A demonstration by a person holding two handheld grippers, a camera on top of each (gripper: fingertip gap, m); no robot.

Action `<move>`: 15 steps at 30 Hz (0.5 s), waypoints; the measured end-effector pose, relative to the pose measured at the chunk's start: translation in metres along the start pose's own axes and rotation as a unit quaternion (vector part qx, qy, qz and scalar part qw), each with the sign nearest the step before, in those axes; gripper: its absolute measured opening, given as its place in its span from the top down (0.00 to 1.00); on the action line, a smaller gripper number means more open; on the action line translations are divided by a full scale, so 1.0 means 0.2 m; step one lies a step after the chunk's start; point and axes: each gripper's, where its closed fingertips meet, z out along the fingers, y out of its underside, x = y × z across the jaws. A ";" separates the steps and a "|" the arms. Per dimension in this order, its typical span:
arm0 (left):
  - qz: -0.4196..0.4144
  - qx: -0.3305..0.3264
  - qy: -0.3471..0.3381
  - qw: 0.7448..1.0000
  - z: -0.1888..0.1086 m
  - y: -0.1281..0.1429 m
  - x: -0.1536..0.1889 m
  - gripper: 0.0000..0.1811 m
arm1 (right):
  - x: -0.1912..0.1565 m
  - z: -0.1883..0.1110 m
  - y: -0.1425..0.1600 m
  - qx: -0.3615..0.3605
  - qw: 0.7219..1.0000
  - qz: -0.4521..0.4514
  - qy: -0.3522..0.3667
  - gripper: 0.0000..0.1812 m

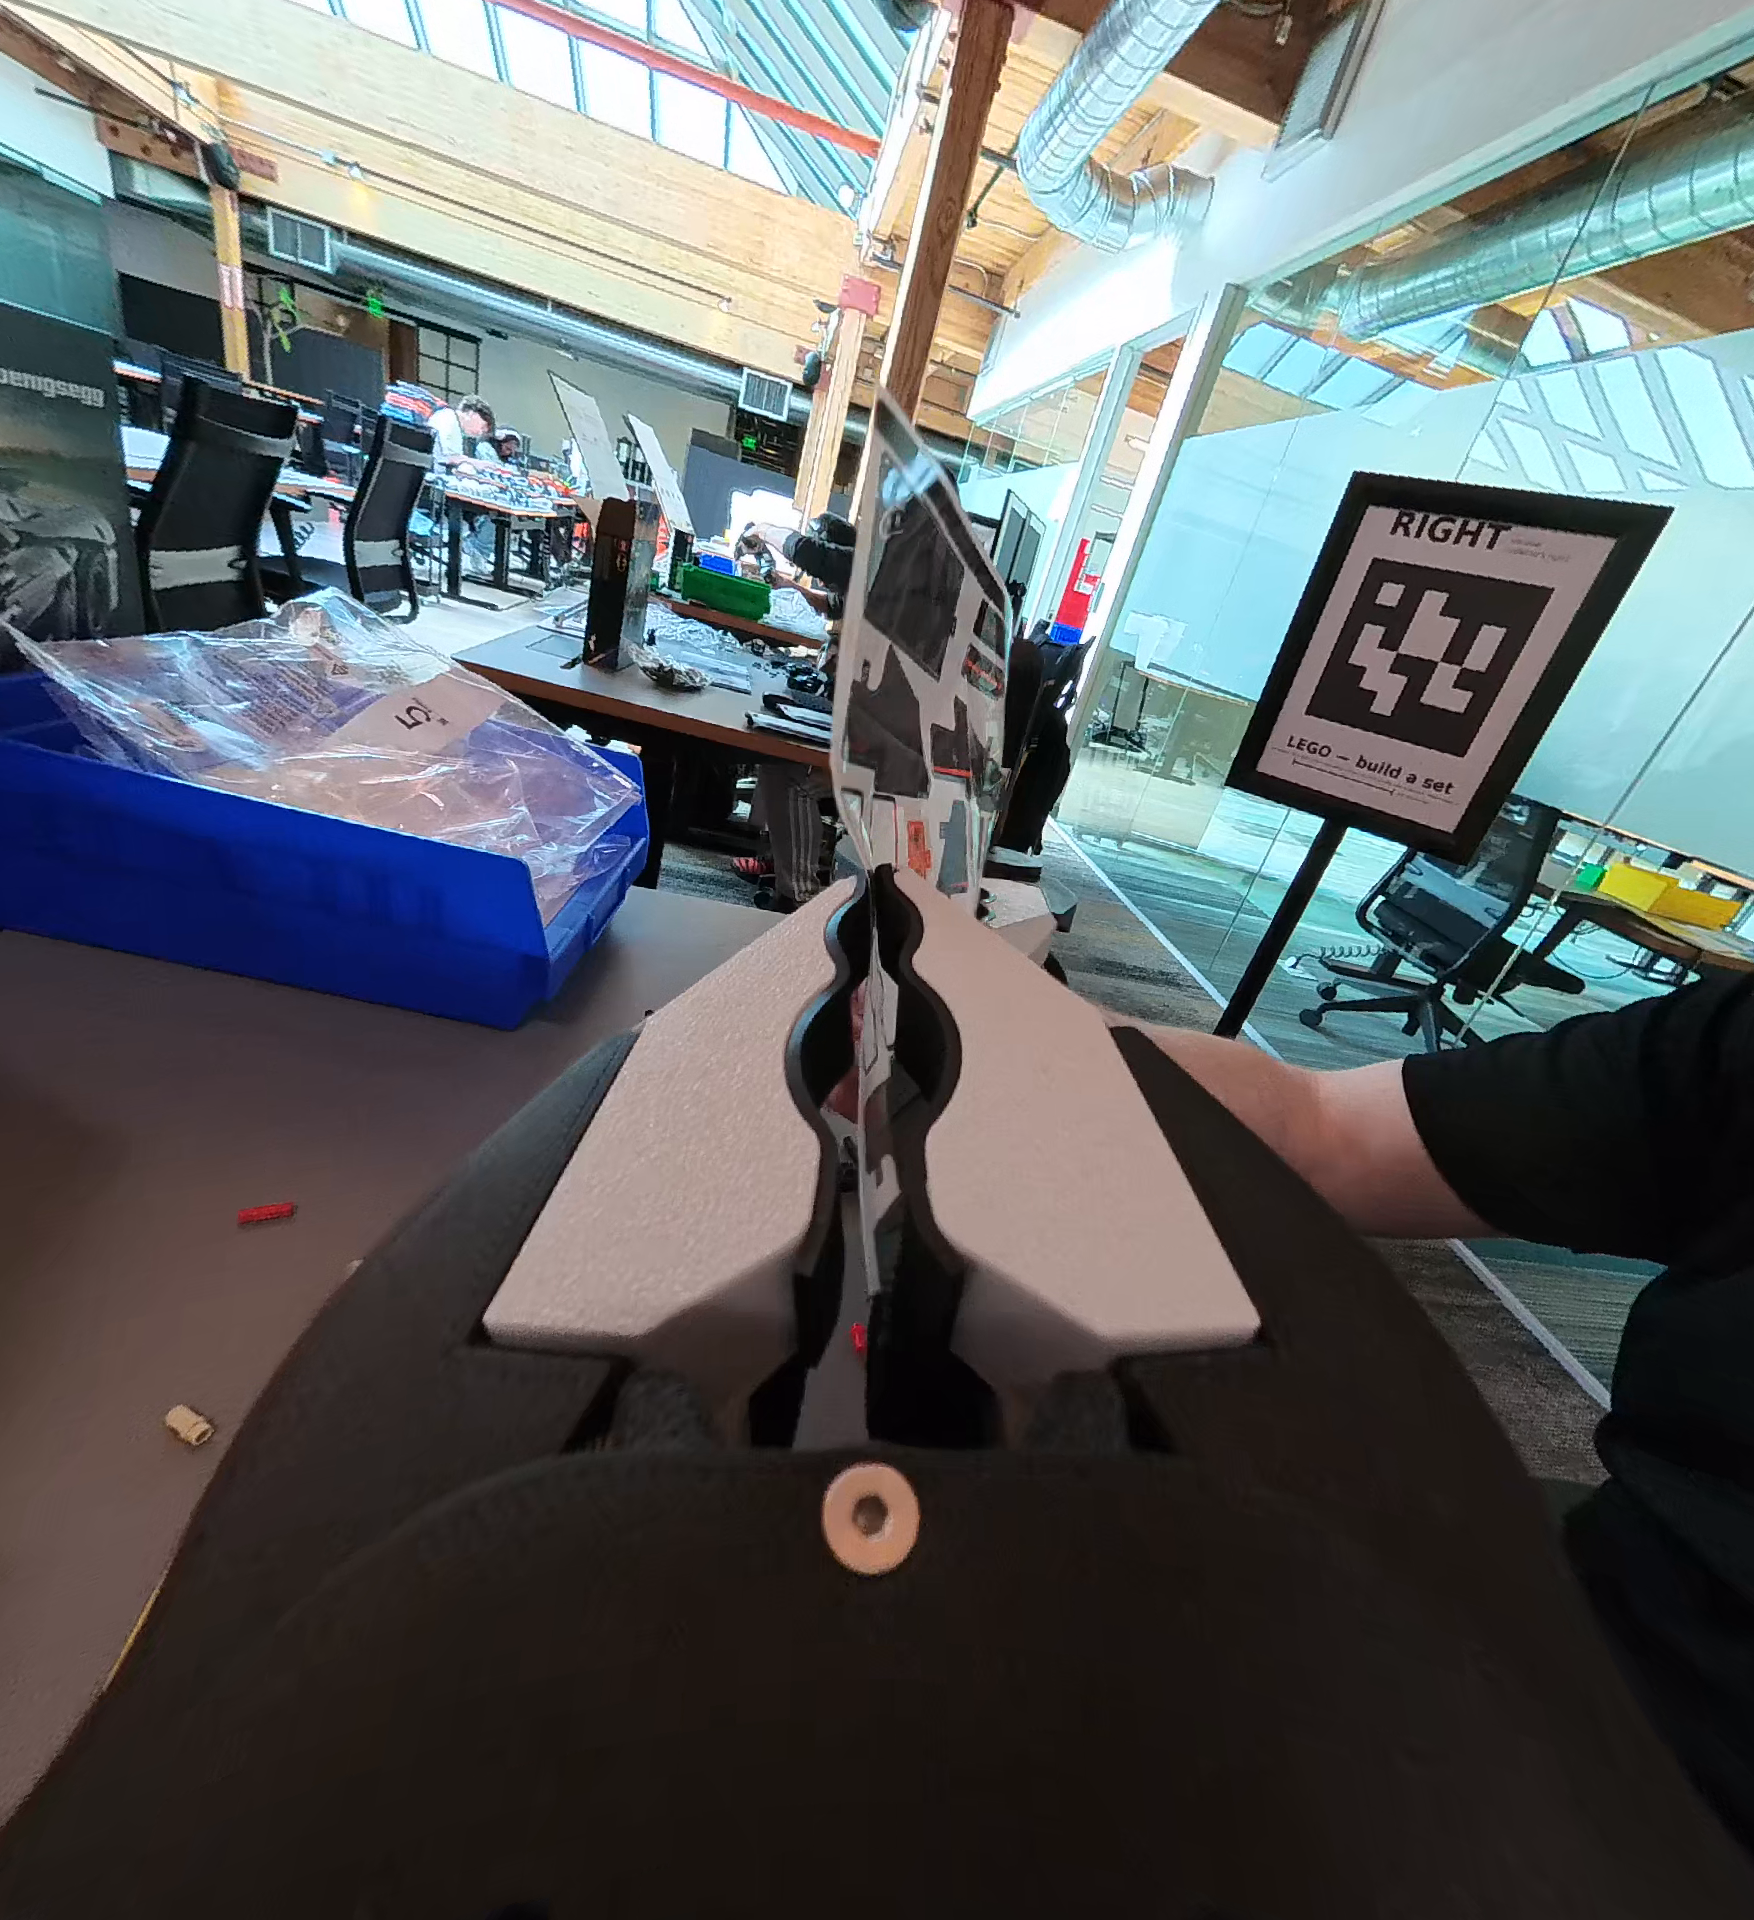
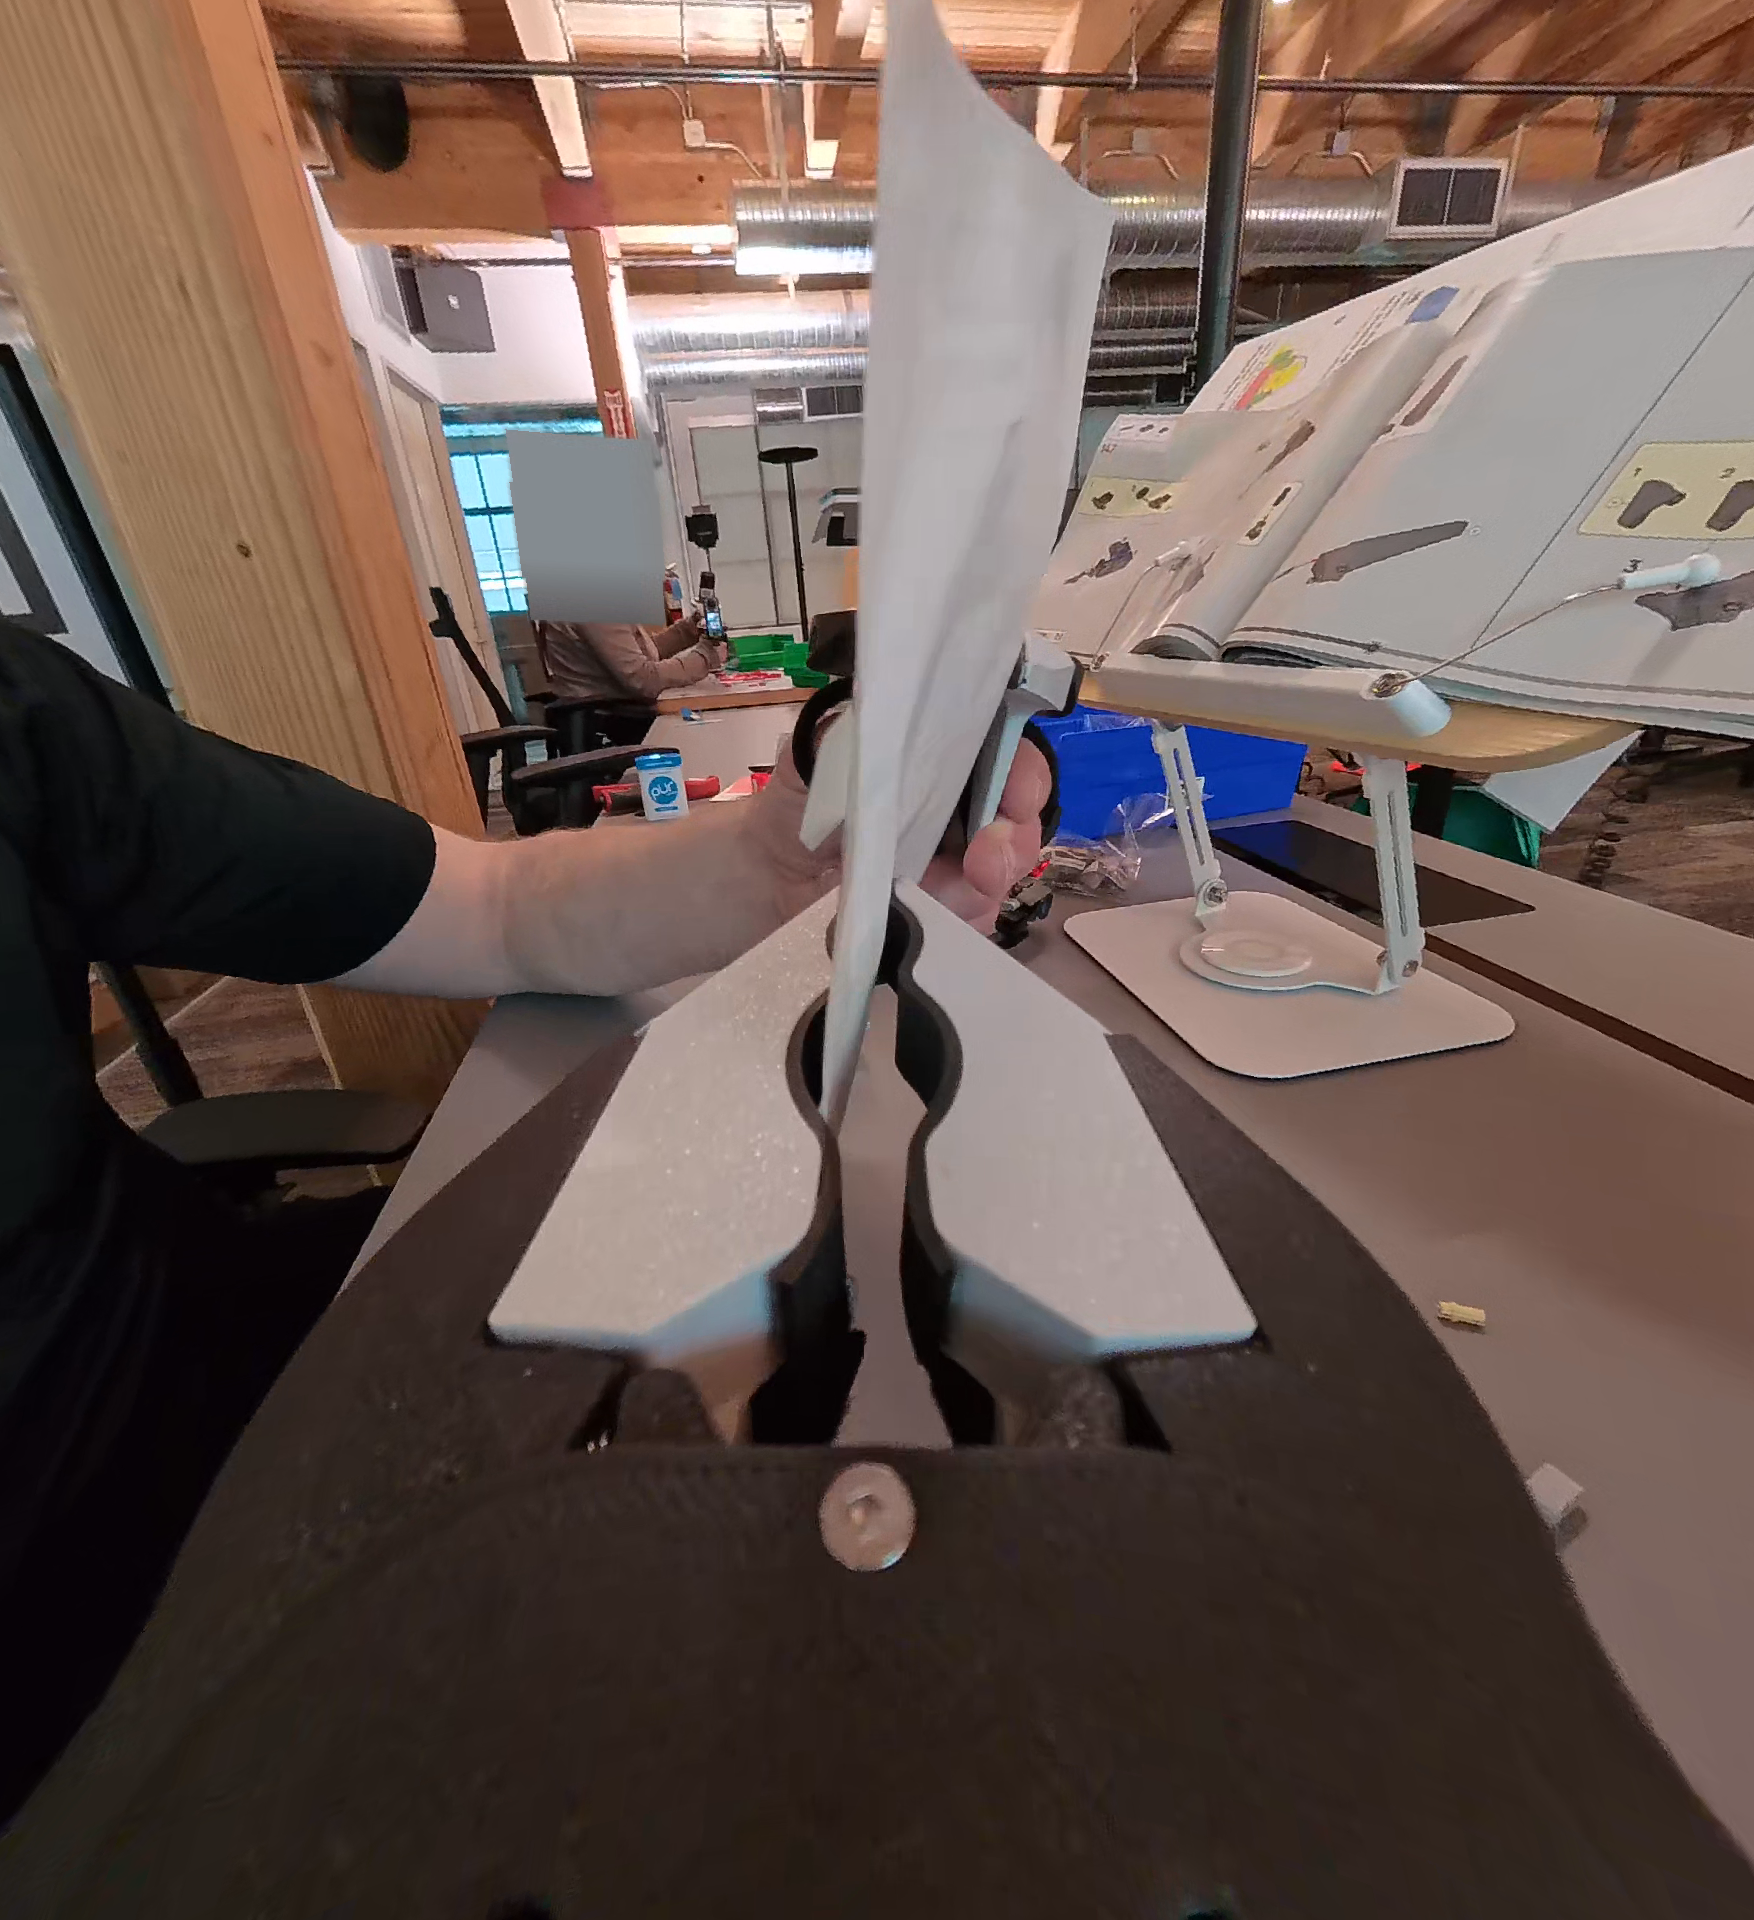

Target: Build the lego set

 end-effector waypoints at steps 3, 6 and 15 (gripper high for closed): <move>-0.001 -0.014 -0.010 1.000 0.02 0.03 -0.01 1.00 | -0.04 0.01 0.00 -0.004 1.000 -0.006 -0.018 1.00; -0.011 -0.031 -0.023 0.999 0.04 0.08 -0.04 1.00 | -0.07 0.01 0.00 -0.006 0.999 -0.020 -0.027 1.00; 0.025 -0.060 -0.141 0.988 0.02 0.09 -0.20 0.82 | 0.06 -0.03 -0.03 0.005 0.999 -0.016 0.039 1.00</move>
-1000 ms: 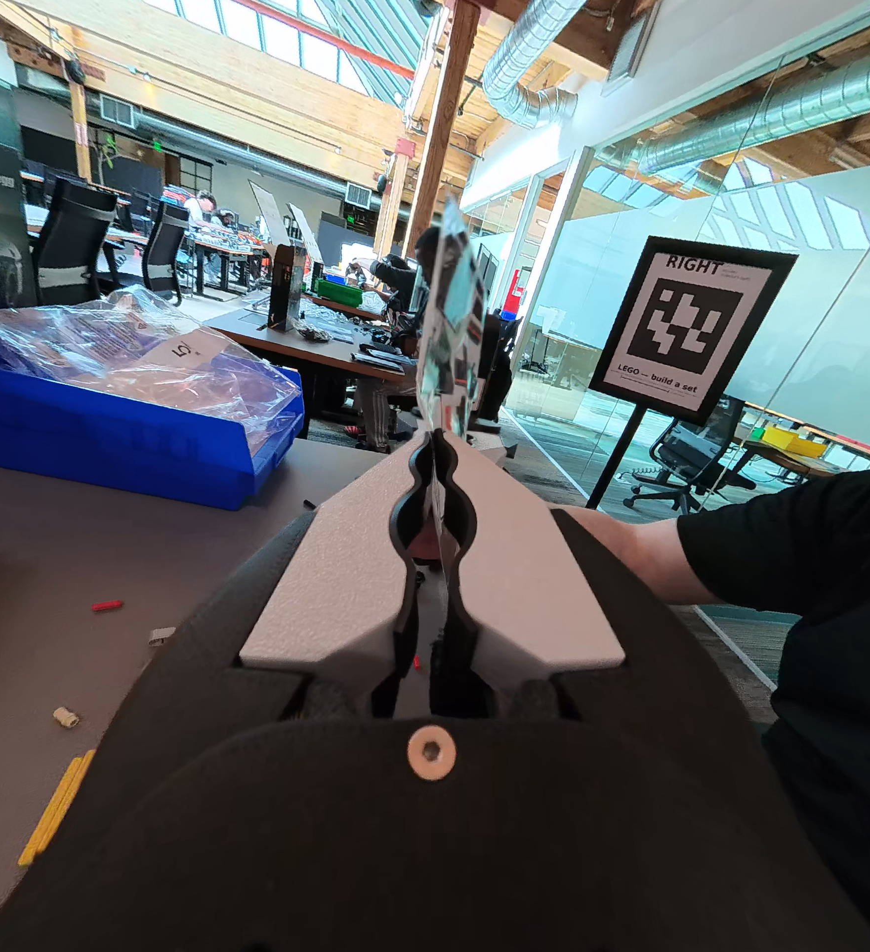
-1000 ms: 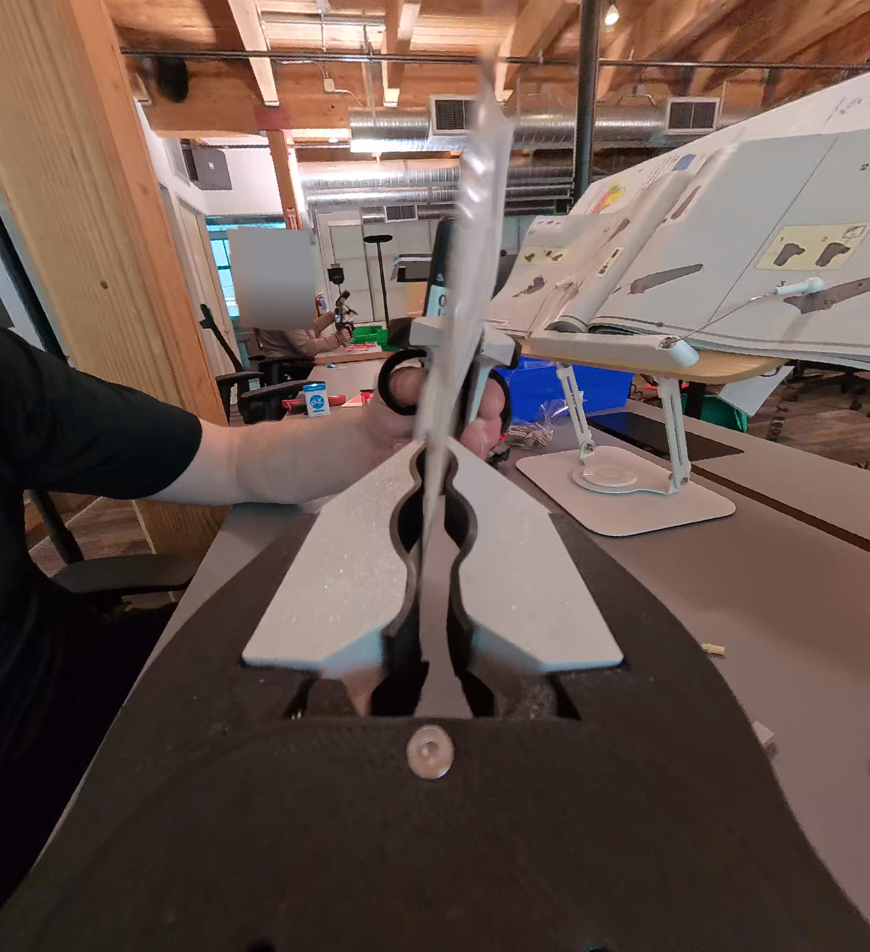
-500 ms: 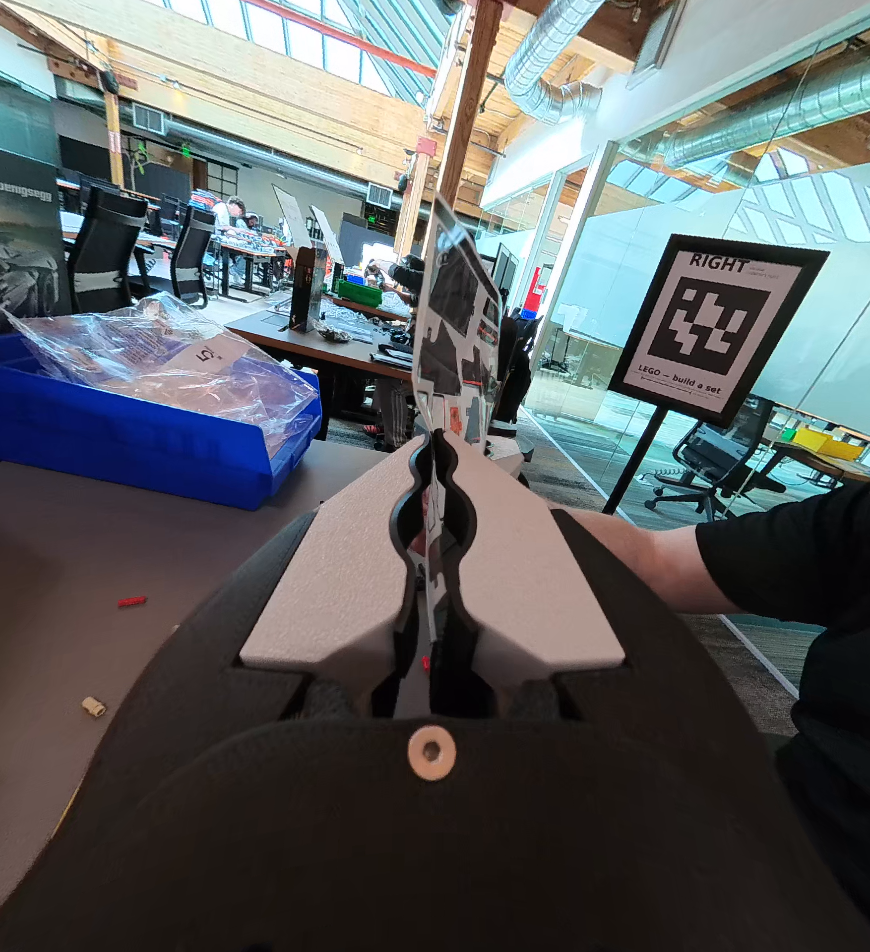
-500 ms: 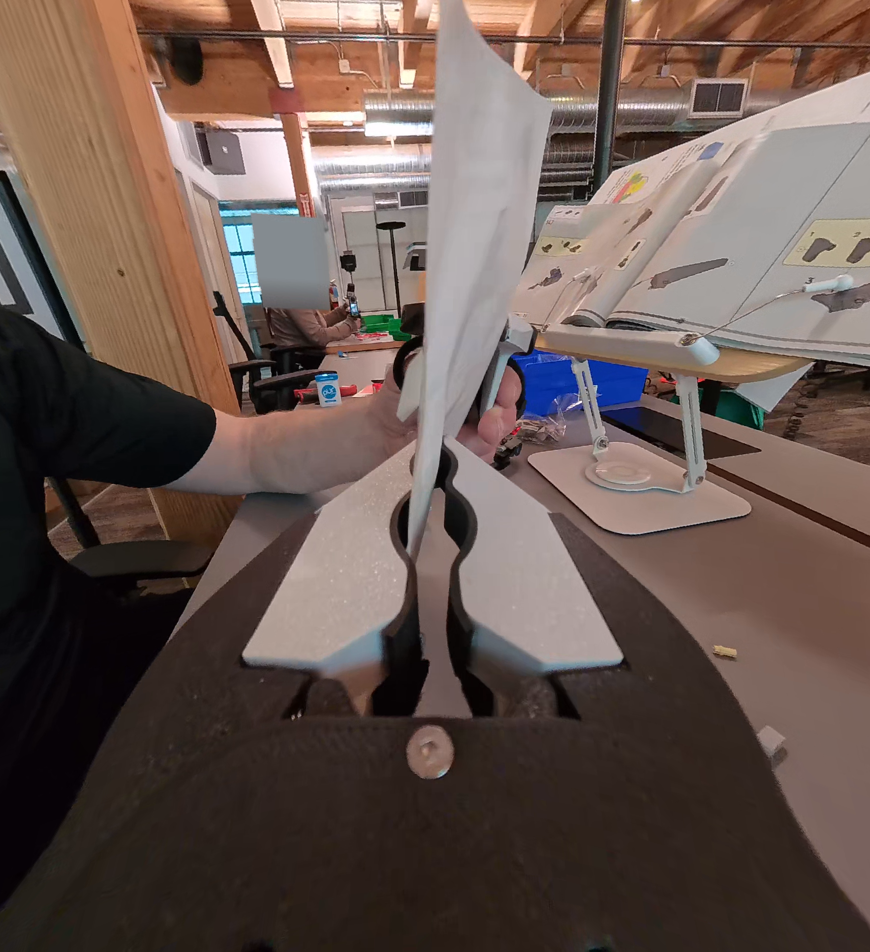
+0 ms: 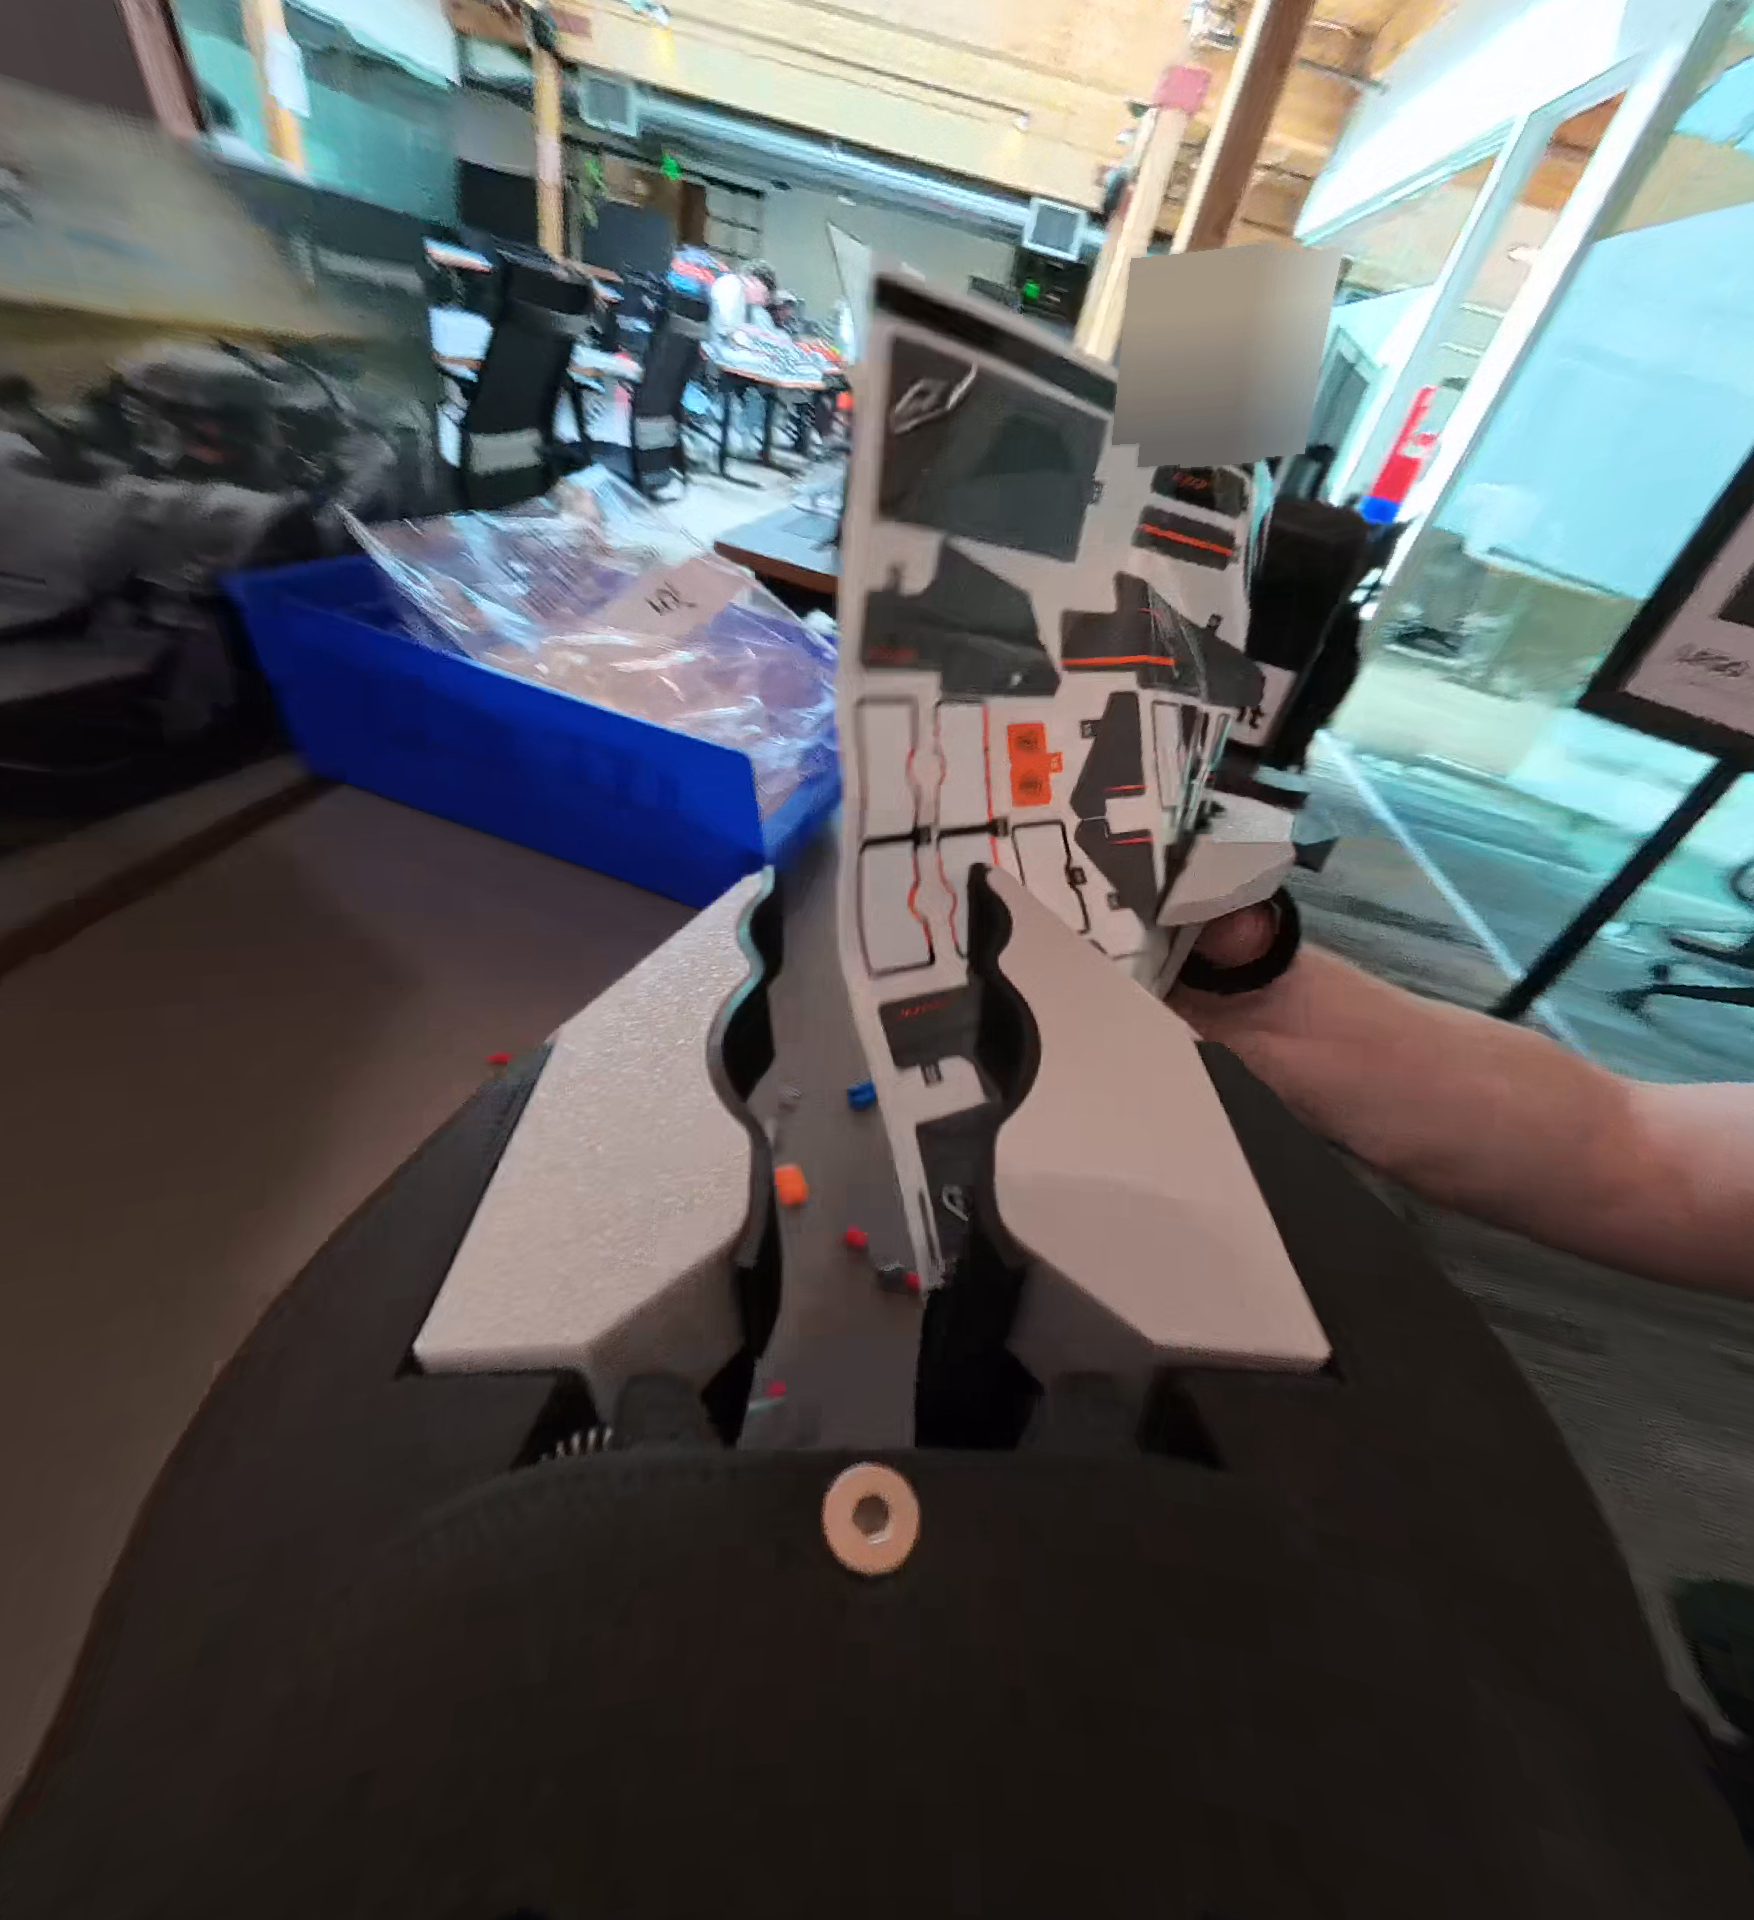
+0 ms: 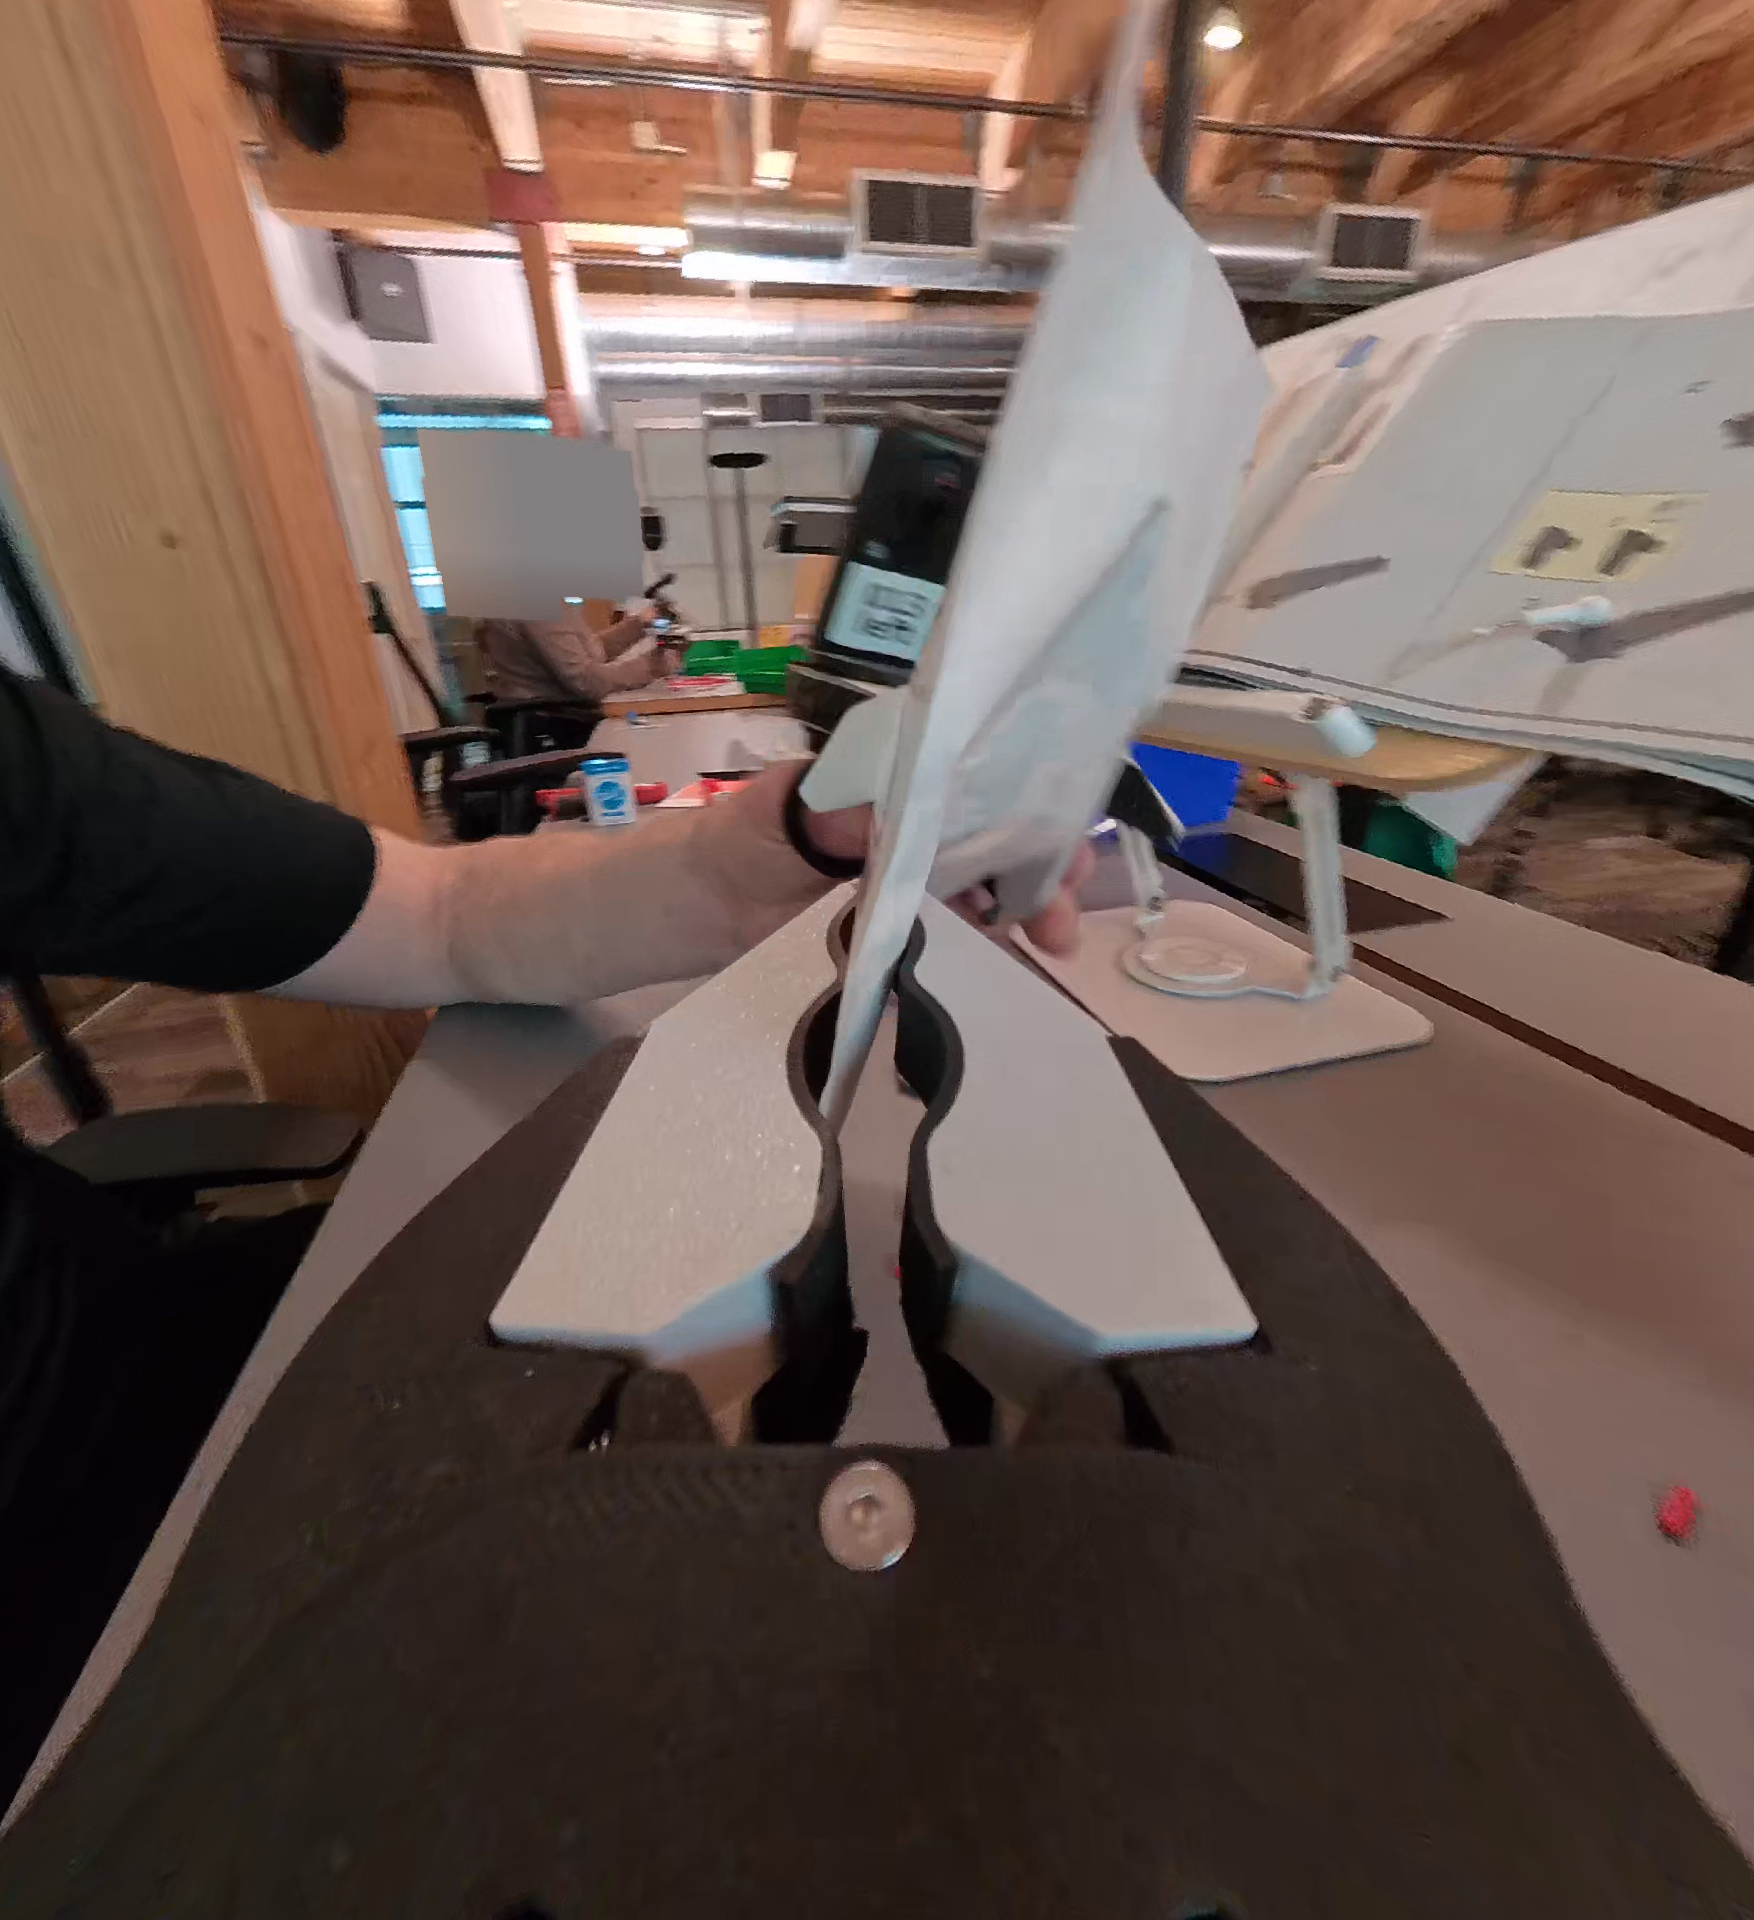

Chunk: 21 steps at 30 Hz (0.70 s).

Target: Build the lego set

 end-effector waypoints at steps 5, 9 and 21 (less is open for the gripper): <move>0.206 0.044 -0.133 0.969 -0.14 -0.22 0.00 0.74 | 0.16 -0.09 -0.05 0.033 0.996 0.040 0.072 1.00; 0.444 0.027 -0.157 0.882 -0.12 -0.25 0.27 0.77 | 0.18 -0.08 -0.04 0.035 0.995 0.055 0.080 1.00; 0.594 -0.109 -0.203 0.771 0.08 0.06 0.25 0.88 | 0.08 0.00 -0.01 0.021 0.997 0.061 0.030 1.00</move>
